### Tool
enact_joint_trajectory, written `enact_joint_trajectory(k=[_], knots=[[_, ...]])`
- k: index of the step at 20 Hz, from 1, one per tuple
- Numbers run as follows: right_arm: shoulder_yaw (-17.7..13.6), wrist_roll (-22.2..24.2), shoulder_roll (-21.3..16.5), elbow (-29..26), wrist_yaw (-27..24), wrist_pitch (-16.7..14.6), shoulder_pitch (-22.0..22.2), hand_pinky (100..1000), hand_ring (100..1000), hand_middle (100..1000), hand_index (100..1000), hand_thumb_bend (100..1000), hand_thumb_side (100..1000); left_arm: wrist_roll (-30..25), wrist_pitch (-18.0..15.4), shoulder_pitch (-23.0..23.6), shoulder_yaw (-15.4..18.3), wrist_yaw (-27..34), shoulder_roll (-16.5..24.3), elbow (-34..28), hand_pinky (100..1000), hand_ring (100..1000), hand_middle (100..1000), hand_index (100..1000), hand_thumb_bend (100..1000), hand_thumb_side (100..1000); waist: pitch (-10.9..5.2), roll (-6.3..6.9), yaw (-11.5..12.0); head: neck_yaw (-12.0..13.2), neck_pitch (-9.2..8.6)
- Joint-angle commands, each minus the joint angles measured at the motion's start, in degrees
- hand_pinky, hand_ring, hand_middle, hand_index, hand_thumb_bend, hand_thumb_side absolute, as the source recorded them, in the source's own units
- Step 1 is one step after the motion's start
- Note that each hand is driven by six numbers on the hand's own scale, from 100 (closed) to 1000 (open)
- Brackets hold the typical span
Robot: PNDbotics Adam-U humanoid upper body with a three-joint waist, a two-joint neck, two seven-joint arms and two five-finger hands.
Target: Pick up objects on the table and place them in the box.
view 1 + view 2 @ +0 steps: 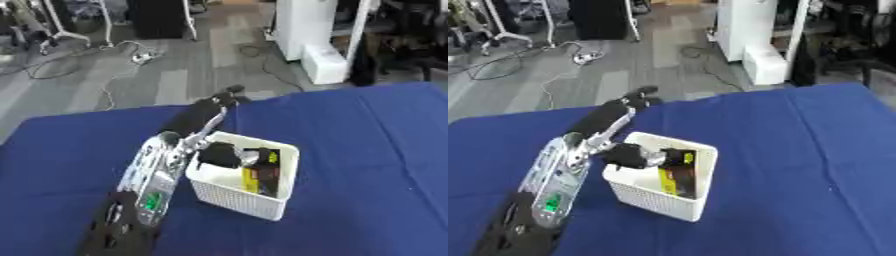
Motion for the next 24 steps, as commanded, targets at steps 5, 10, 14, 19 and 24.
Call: enact_joint_trajectory(k=[5,10,14,19,24], knots=[[-0.4,0.5,-1.2,-0.7,0.4,-0.3,-0.1,179,311,320,484,100,1000,22.6,-5.0,-0.5,0.2,7.6,1.9,-6.3,642,692,853,816,595,399,-0.42,-0.55,0.5,1.7,-3.86],[-0.4,0.8,-0.9,-0.7,0.8,-0.6,0.4,178,311,320,484,100,1000,35.3,-10.4,1.5,0.6,13.5,1.7,-9.4,379,434,666,795,603,338,-0.28,-1.04,1.0,3.5,-9.76],[-0.4,1.5,-0.4,-0.7,1.7,-1.1,1.3,176,311,320,483,100,1000,40.8,-17.5,3.0,0.2,17.6,0.9,-11.4,331,387,612,754,594,293,-0.04,-1.60,1.9,3.6,-12.94],[-0.1,2.9,0.5,-0.7,4.0,-1.8,3.2,173,312,320,482,100,1000,43.3,-25.0,4.1,-0.5,21.4,-0.2,-11.9,226,309,541,653,532,391,0.43,-2.39,3.3,3.2,-15.14],[0.2,3.6,0.8,-0.7,5.8,-2.4,4.3,172,313,320,482,100,1000,40.3,-28.6,4.0,-2.1,26.2,1.6,-10.2,213,311,541,640,505,412,0.31,-2.69,3.9,2.0,-16.20]])
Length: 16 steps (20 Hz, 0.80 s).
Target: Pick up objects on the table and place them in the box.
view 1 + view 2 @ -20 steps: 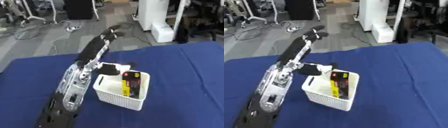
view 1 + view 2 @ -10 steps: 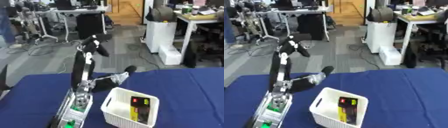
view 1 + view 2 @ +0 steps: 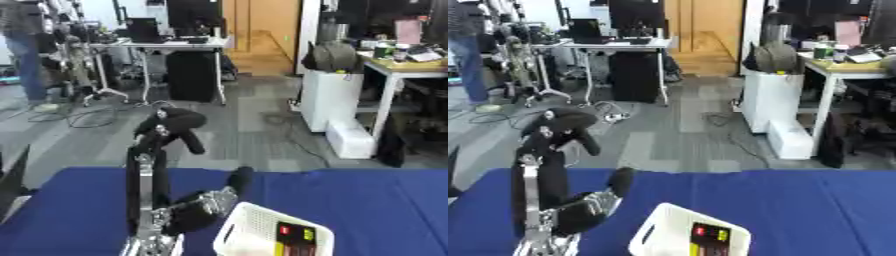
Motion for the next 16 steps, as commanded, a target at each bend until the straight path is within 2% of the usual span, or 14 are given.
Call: enact_joint_trajectory(k=[1,4,6,8,12,16], knots=[[-0.1,0.7,-0.7,-0.7,1.1,-0.5,0.0,172,312,320,482,100,1000,-1.7,-1.9,-0.6,-0.7,3.5,0.9,-0.2,208,309,545,644,505,420,-0.38,-0.37,0.4,-2.7,-1.56],[0.2,1.2,-0.4,-0.7,1.4,-0.6,-0.2,172,312,320,482,100,1000,-3.9,-1.8,-0.4,-1.4,7.4,1.3,-0.3,215,316,556,651,507,430,-0.13,-0.44,0.8,-8.3,-3.26],[0.3,1.4,-0.2,-0.7,1.5,-0.5,-0.4,171,312,320,482,100,1000,-5.3,-1.6,-0.2,-2.2,10.8,1.4,-1.0,216,313,564,662,509,446,0.07,-0.41,0.8,-10.8,-4.66],[0.4,1.6,0.0,-0.7,1.8,-0.4,-0.4,171,313,320,481,100,1000,-6.7,-1.2,-0.1,-2.7,14.8,1.5,-1.9,222,313,568,665,512,453,0.21,-0.37,0.9,-11.8,-5.57],[0.5,1.6,0.5,-0.7,2.3,0.0,-0.3,171,313,321,481,100,1000,-9.2,-0.4,0.3,-2.3,19.6,1.7,-3.6,228,319,576,670,510,460,0.21,-0.35,1.1,-12.2,-6.47],[0.5,1.4,1.0,-0.7,3.0,0.6,-0.2,171,313,321,481,100,1000,-11.1,0.5,0.9,-1.7,20.2,1.9,-3.9,227,326,588,679,514,463,0.29,-0.30,1.1,-13.3,-5.43]])
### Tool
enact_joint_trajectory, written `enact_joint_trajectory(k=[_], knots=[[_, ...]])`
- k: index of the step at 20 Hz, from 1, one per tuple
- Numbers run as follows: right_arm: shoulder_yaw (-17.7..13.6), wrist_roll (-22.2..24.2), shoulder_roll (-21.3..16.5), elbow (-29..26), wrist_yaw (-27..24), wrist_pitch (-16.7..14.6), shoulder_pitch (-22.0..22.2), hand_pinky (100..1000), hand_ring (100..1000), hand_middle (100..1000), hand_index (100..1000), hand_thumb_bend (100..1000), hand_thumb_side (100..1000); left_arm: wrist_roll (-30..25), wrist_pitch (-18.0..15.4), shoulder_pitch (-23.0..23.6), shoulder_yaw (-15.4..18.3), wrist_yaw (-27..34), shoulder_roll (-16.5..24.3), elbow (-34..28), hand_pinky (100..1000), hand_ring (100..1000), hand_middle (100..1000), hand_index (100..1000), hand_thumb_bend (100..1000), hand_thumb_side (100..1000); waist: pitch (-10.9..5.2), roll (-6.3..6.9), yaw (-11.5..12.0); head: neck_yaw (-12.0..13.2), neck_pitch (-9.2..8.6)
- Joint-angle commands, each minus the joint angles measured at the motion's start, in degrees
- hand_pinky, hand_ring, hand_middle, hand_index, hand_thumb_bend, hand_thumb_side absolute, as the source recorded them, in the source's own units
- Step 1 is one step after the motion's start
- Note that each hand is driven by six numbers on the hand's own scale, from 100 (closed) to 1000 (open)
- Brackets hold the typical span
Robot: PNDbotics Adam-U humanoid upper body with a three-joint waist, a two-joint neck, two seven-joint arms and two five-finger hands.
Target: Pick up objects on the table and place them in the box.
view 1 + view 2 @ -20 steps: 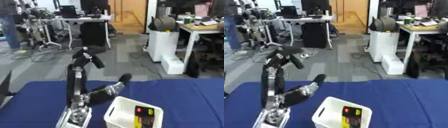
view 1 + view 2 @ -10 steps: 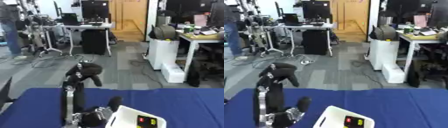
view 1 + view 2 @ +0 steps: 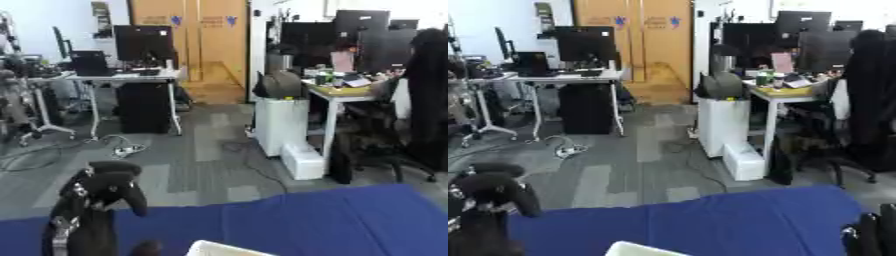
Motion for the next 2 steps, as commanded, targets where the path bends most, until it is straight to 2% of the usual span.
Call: enact_joint_trajectory(k=[1,2], knots=[[-0.2,0.4,-0.5,-0.7,0.7,0.1,-0.4,171,313,321,481,100,1000,-1.3,0.7,-0.3,0.8,0.5,0.9,-0.9,228,333,594,681,516,464,-0.21,-0.07,0.0,-1.3,0.57],[-0.2,0.4,-0.7,-0.7,0.7,-0.1,-0.5,171,313,321,481,100,1000,-1.5,1.0,-0.3,0.9,0.3,1.0,-0.7,230,336,597,682,515,470,-0.16,0.02,-0.1,-1.5,0.83]])
